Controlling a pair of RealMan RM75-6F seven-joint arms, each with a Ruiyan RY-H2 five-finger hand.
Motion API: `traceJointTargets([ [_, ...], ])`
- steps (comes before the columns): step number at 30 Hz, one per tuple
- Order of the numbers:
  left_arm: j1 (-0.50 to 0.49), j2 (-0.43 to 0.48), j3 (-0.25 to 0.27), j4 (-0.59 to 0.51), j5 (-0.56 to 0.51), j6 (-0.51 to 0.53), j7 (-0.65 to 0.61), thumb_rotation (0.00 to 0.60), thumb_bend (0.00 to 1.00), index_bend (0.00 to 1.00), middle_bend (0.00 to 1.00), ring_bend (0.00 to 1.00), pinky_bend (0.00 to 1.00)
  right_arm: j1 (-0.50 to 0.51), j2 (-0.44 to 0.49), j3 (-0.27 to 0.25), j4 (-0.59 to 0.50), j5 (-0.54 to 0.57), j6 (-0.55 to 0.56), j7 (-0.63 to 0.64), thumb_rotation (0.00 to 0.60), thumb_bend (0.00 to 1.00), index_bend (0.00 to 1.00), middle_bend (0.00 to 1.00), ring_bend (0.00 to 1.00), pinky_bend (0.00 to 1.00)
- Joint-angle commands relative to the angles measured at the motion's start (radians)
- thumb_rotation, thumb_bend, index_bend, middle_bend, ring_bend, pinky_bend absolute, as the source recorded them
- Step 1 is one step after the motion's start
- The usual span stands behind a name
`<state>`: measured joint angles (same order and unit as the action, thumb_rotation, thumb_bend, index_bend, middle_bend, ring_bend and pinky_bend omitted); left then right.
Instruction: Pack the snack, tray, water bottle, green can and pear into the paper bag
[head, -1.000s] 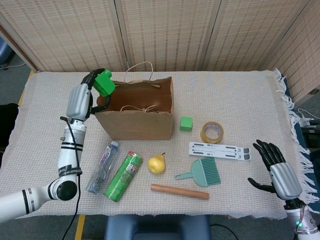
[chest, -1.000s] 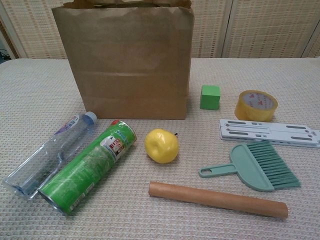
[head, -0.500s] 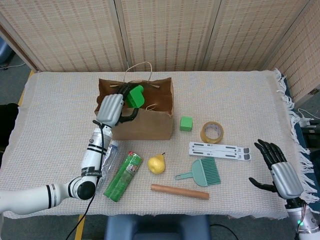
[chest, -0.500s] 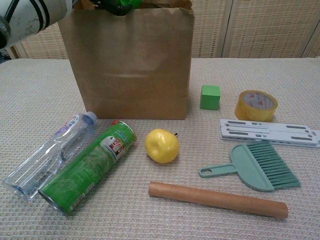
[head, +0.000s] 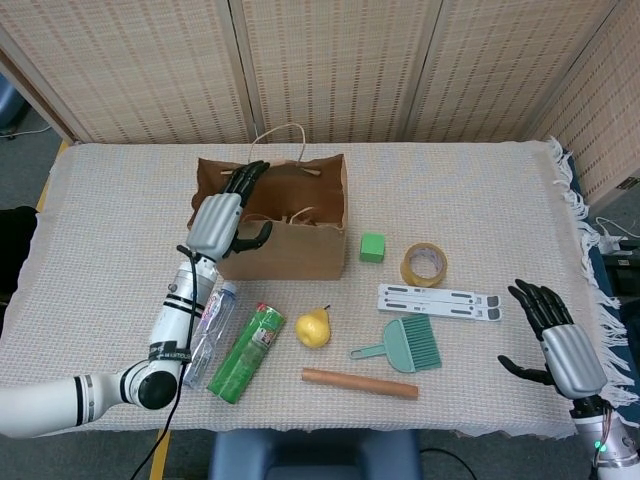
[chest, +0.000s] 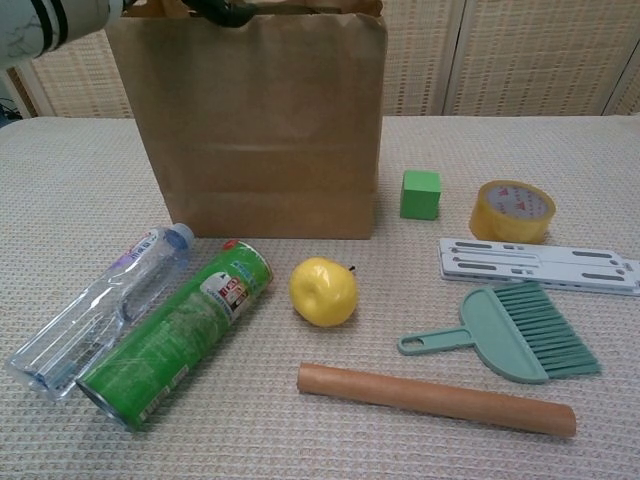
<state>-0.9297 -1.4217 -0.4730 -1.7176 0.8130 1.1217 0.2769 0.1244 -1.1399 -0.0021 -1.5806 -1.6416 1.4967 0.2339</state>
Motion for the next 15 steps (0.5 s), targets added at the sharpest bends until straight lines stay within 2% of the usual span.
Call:
traceJointTargets([
  [1, 0.033, 0.039, 0.003, -0.038, 0.004, 0.022, -0.016, 0.6, 0.42, 0.07, 0.02, 0.01, 0.21, -0.001, 0.0, 0.0, 0.001, 0.0, 0.001, 0.0, 0.6, 0.06, 0.0, 0.0, 0.0, 0.0],
  [6, 0.132, 0.16, 0.028, -0.118, 0.056, 0.044, -0.083, 0.6, 0.45, 0.15, 0.07, 0.06, 0.28, -0.001, 0.001, -0.001, 0.0, -0.003, 0.0, -0.004, 0.6, 0.06, 0.0, 0.0, 0.0, 0.0],
  [10, 0.238, 0.279, 0.06, -0.182, 0.123, 0.057, -0.17, 0.6, 0.46, 0.17, 0.11, 0.08, 0.29, -0.002, 0.001, -0.003, -0.001, -0.008, 0.002, -0.008, 0.6, 0.06, 0.0, 0.0, 0.0, 0.0],
  [15, 0.388, 0.394, 0.146, -0.215, 0.259, 0.092, -0.307, 0.6, 0.46, 0.2, 0.15, 0.09, 0.29, -0.004, 0.002, -0.007, -0.005, -0.009, 0.0, -0.007, 0.6, 0.06, 0.0, 0.0, 0.0, 0.0],
])
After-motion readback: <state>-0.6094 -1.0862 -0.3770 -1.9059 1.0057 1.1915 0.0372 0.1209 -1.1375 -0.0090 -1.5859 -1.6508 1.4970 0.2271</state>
